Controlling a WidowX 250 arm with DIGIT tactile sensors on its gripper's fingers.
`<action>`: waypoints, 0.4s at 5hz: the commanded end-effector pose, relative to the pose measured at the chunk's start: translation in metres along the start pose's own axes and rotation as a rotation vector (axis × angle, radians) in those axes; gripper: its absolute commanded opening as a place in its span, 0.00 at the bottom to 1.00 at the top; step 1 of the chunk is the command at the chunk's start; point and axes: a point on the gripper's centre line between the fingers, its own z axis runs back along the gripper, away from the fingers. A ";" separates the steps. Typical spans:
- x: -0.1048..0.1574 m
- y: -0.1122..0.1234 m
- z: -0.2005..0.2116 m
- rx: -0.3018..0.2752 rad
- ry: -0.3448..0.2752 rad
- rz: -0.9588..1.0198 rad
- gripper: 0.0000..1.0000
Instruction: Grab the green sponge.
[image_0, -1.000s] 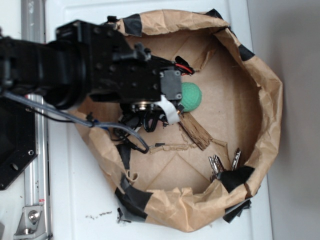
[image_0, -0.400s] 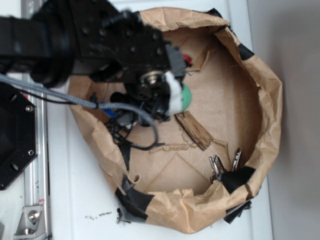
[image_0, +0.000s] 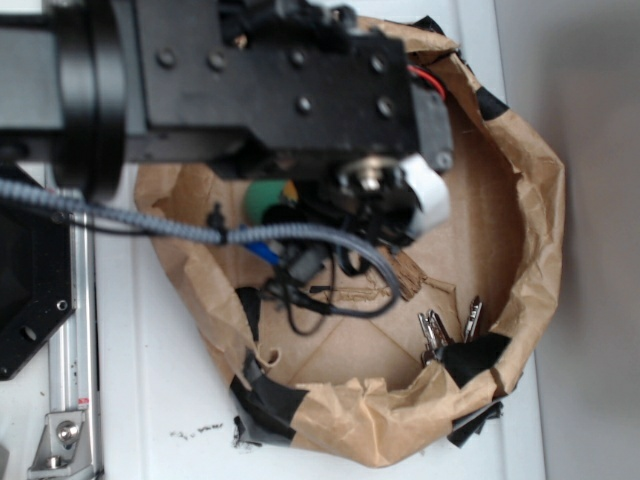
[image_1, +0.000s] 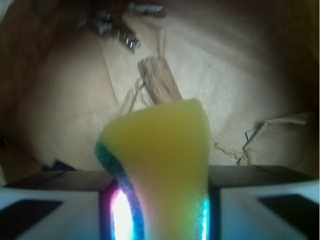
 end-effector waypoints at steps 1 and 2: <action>0.031 -0.011 0.021 -0.020 -0.069 0.214 0.00; 0.032 -0.010 0.018 -0.080 -0.052 0.280 0.00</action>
